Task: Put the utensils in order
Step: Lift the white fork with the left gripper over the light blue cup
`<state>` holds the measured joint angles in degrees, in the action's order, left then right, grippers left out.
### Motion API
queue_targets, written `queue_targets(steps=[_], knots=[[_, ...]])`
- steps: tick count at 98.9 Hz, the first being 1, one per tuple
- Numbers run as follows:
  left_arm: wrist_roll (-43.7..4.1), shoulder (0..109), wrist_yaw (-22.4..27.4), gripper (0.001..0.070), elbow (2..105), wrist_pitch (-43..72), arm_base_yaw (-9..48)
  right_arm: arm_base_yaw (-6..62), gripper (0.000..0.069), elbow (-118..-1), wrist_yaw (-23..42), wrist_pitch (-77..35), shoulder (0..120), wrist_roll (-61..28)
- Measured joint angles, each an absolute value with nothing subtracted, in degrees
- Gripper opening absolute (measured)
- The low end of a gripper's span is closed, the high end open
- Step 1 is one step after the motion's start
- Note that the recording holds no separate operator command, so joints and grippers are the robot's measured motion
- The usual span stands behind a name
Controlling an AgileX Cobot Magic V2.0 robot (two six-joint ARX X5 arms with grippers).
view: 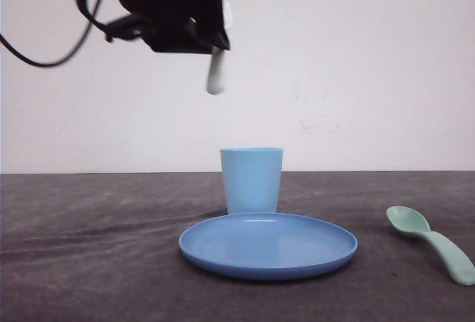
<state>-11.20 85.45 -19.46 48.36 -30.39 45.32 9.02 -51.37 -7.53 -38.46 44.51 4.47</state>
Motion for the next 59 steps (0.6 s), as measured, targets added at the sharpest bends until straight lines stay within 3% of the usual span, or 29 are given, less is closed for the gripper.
queue_targets(steps=[41,59], knots=[[-10.2,97.2,-17.8,0.0073,48.4,-44.8,45.5,9.0,0.0413,-51.4,-7.5,-38.0,44.5,4.4],[-10.1,101.1,-17.8,0.0073,48.4,-46.0,45.5,9.0,0.0413,-51.4,-7.5,-38.0,44.5,4.3]])
